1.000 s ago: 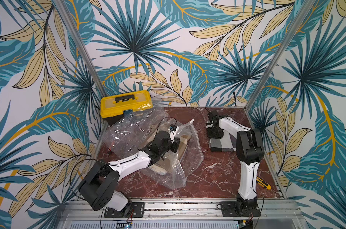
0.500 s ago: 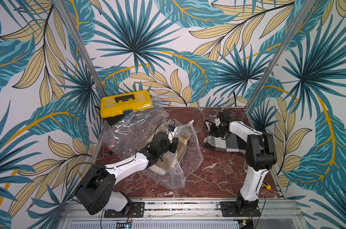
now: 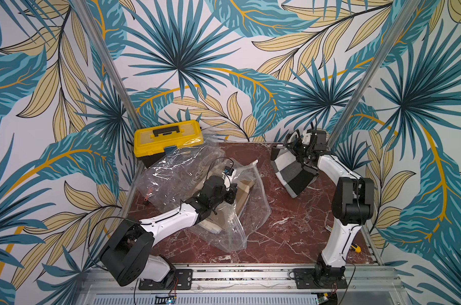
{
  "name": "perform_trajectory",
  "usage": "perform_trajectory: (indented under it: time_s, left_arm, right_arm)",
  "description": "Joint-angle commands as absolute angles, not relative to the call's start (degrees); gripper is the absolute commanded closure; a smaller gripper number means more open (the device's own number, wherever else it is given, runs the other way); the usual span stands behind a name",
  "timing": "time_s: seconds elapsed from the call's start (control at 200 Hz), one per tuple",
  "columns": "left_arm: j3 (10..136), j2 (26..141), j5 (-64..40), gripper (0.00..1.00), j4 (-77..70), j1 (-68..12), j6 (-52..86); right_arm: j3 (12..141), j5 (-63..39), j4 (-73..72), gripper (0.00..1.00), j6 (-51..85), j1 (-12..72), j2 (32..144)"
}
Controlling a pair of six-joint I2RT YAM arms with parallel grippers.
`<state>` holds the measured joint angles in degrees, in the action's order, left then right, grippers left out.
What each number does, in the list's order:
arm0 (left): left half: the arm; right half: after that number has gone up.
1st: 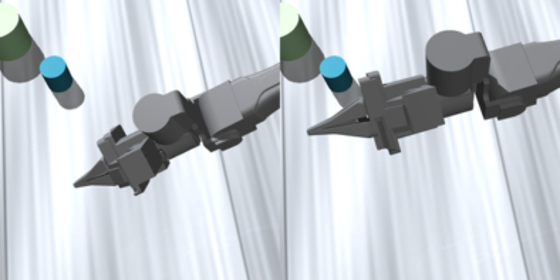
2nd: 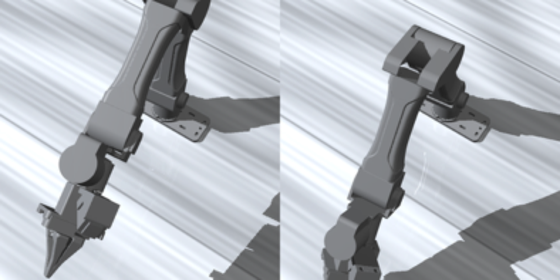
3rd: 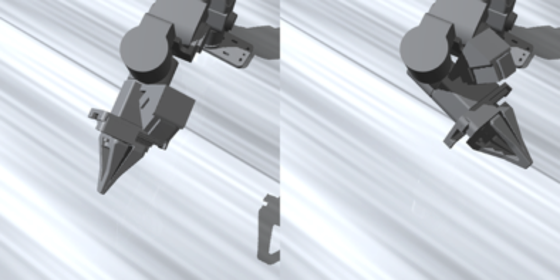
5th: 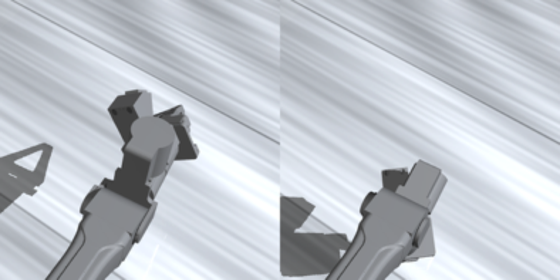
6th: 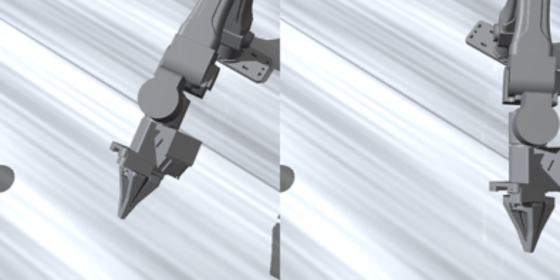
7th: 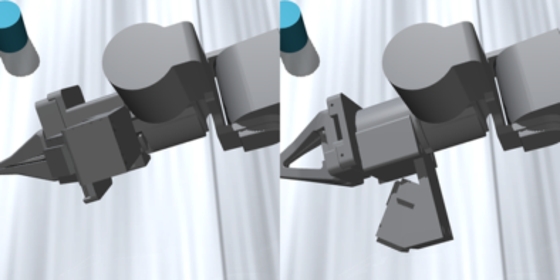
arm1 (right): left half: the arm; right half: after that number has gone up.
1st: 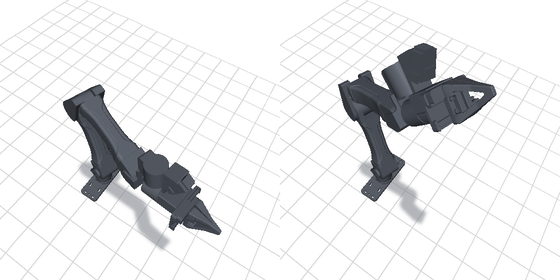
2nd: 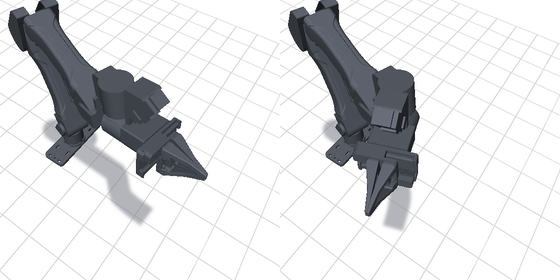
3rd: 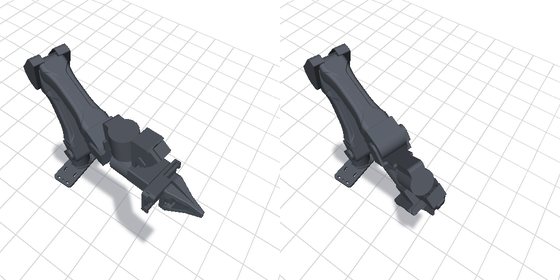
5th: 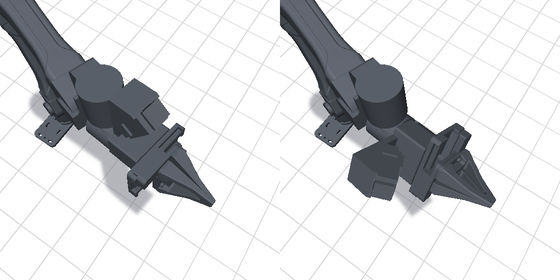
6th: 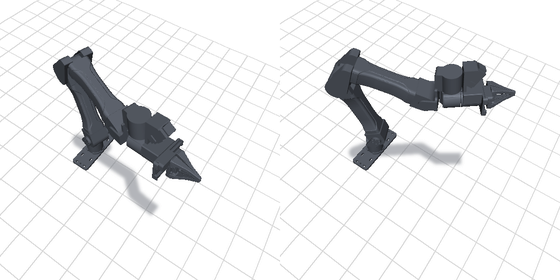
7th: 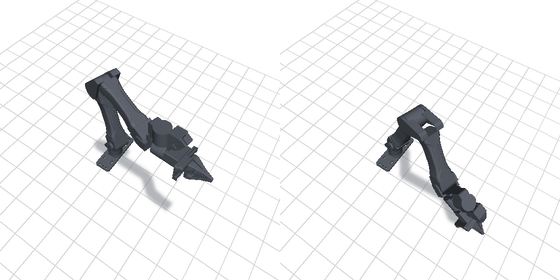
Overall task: Take the blanket out of the vacuum bag
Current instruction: Place the blanket at the corner of the board.
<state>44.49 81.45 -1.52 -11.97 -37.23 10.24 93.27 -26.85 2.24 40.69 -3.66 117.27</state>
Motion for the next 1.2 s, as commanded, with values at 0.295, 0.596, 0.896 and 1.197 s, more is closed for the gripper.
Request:
perform_trajectory:
  time_s: [0.295,0.596,0.896,1.197]
  left_arm:
    - [45.9,80.9,-0.1,1.00,-10.5,-35.3,8.4]
    - [47.5,83.2,-1.8,1.00,-11.2,-35.0,8.6]
    - [47.5,83.5,-3.9,1.00,-11.2,-35.0,9.0]
    - [47.7,83.9,-4.9,1.00,-12.6,-35.1,9.8]
  right_arm:
    - [113.6,-29.2,3.5,1.00,44.3,2.4,138.1]
    - [116.6,-31.0,5.7,0.83,42.1,5.4,141.1]
    - [103.2,-4.4,25.5,0.30,26.3,5.4,124.0]
    - [109.8,0.2,42.1,0.28,25.7,5.3,132.7]
